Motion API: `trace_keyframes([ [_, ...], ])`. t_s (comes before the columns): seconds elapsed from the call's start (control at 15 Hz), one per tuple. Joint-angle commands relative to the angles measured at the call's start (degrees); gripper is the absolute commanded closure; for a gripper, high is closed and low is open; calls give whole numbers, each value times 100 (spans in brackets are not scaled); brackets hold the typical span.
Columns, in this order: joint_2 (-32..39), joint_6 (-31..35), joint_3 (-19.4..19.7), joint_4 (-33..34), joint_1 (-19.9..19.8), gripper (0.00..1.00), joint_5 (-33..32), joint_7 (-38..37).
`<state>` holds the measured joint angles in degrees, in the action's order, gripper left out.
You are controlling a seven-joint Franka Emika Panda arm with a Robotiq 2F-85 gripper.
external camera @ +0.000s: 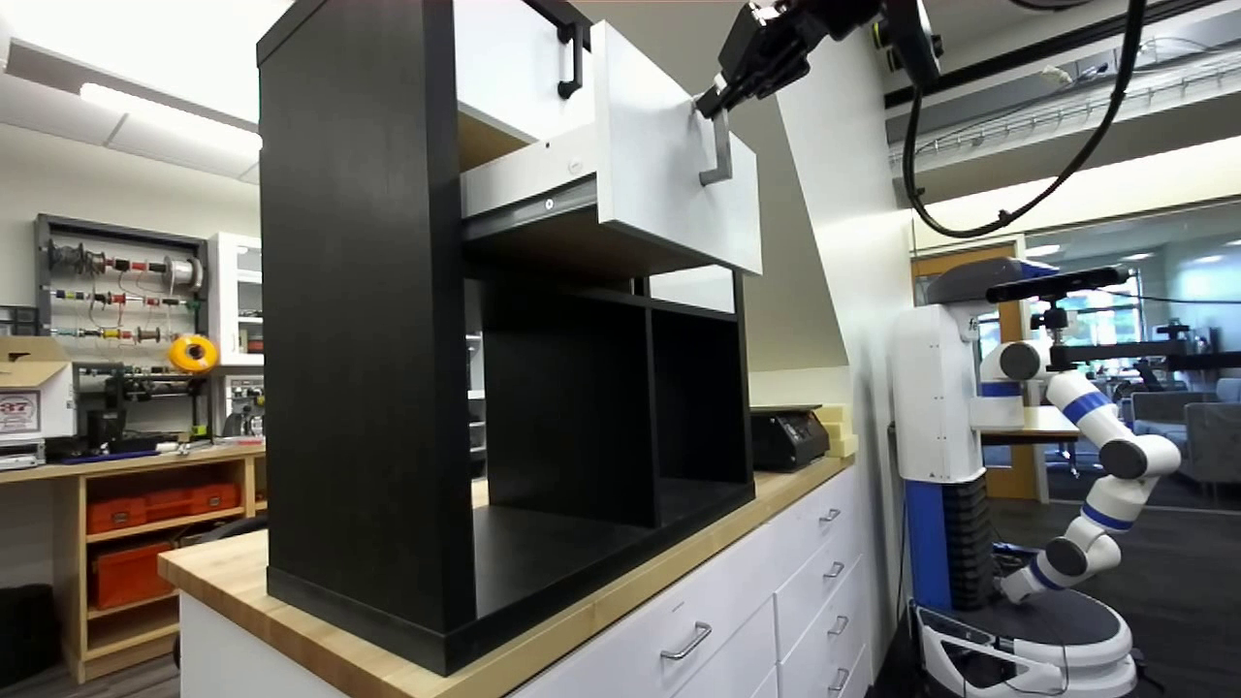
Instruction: Open the bottom left white drawer
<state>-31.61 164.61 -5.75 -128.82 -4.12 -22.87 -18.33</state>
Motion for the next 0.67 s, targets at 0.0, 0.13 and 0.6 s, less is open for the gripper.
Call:
trace_keyframes([
  [0.0, -474, -127, -183, -942, -530, 94, 414, -5],
  [0.13, -580, -103, -220, -1035, -572, 59, 610, 97],
  [0.6, -519, -326, -218, -1666, -822, 15, 967, 194],
])
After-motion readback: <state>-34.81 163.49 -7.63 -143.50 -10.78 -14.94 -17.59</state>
